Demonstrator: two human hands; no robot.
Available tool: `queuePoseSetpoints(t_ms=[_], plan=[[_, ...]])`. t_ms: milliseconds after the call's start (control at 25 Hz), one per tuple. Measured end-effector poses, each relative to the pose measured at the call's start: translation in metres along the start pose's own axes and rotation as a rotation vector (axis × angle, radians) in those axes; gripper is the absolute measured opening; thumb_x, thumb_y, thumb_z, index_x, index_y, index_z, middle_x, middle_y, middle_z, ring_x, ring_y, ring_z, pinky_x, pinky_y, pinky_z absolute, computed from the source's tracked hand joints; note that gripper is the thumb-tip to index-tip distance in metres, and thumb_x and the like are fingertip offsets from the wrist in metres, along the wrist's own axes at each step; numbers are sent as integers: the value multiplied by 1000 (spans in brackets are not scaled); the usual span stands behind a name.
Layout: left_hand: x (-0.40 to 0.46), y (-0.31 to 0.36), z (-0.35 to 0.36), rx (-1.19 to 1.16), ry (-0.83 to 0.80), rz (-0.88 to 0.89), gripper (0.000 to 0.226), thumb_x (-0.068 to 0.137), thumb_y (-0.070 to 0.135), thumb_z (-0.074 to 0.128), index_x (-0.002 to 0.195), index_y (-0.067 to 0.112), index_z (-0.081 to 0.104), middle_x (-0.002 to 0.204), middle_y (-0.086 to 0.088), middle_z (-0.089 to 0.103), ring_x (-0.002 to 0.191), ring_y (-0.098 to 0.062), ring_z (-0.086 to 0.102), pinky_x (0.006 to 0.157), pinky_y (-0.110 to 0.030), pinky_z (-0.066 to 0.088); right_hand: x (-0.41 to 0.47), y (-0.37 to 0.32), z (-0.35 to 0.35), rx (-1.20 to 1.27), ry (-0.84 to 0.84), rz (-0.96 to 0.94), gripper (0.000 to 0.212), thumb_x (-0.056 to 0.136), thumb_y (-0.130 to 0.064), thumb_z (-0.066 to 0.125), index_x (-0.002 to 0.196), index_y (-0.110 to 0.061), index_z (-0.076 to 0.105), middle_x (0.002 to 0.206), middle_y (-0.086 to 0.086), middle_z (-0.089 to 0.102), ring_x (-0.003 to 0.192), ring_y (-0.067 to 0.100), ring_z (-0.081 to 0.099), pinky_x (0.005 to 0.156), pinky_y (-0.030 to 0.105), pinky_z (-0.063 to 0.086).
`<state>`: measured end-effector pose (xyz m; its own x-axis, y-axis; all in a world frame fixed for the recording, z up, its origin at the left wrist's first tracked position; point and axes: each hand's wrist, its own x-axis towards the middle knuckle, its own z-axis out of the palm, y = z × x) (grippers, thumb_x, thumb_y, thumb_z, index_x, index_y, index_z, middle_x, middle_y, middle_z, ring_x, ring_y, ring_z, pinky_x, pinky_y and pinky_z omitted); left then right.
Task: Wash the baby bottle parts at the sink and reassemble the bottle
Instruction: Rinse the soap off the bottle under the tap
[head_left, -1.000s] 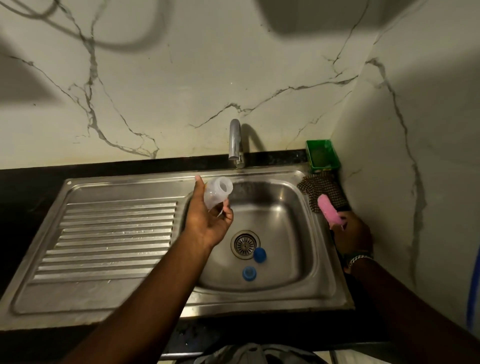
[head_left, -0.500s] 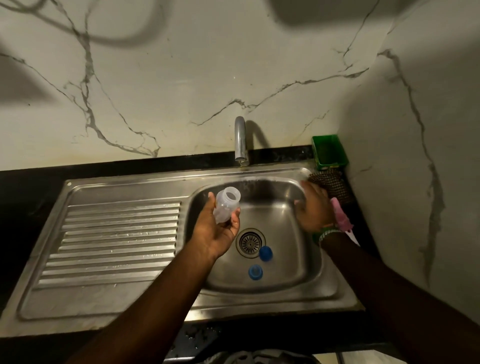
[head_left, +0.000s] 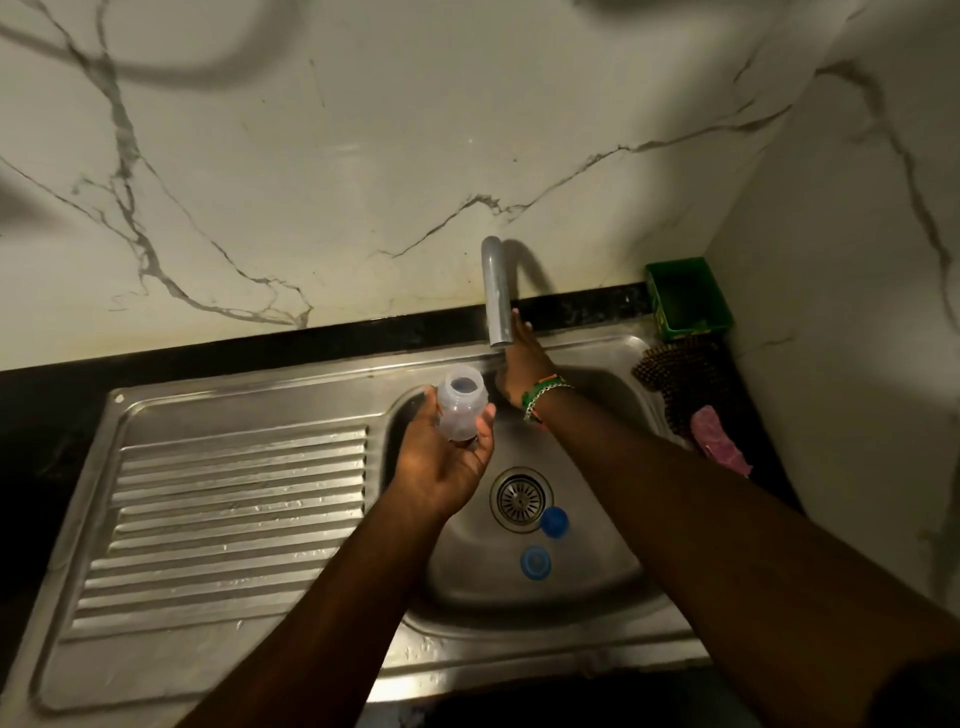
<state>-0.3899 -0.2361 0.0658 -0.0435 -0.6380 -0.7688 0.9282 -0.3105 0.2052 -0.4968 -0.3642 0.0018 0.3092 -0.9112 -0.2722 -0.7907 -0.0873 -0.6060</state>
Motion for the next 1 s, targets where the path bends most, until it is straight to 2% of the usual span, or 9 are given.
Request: queuePoseSetpoints(t_ms=[80,200,320,440,640,800,1000], plan=[[8,-3,-1,13,-6,-33,58,97,48,60,132,2,56,115,-23,65,84,-24,67,60,-26,61,3,5,-5,-106,-11,-43,95,92,6,55,160,-16,-7,170,3,-5,157,28,2,123,48,29],[20,-11,1,52,-20,-74,58,99,48,58,134,3,55,103,-23,65,78,-24,66,55,-26,60,7,14,-17,-309,-88,-74,100,93,-5,61,160,-20,-12,170,-2,-11,157,27,-1,117,52,36],[28,-24,7,91,-40,-80,57,99,47,59,134,3,56,105,-24,67,76,-24,68,56,-26,60,12,19,-29,-430,-150,-107,99,95,-30,65,160,-23,-9,169,-4,-15,157,29,-2,116,56,35],[32,-28,14,96,-80,-72,56,100,47,57,134,3,58,110,-24,69,79,-24,67,57,-26,60,19,21,-33,-524,-201,-143,96,96,-48,58,161,-26,-10,168,-7,-19,157,31,-3,116,59,33],[29,-25,20,75,-97,-71,56,100,47,56,131,1,59,98,-24,71,77,-25,67,58,-25,60,21,22,-35,-554,-227,-116,96,95,-51,58,160,-30,-9,168,-10,-17,157,31,-1,116,60,32],[33,-22,22,60,-80,-60,60,99,48,57,136,1,56,101,-25,69,77,-25,67,54,-26,60,24,11,-37,-587,-255,-106,93,97,-50,56,161,-25,-6,169,-8,-13,157,29,-1,118,59,30],[39,-20,23,42,-74,-56,59,99,47,58,137,2,55,108,-25,67,78,-25,66,51,-27,59,22,11,-39,-560,-242,-106,90,95,-55,55,162,-28,1,170,-6,0,155,33,15,116,56,34]])
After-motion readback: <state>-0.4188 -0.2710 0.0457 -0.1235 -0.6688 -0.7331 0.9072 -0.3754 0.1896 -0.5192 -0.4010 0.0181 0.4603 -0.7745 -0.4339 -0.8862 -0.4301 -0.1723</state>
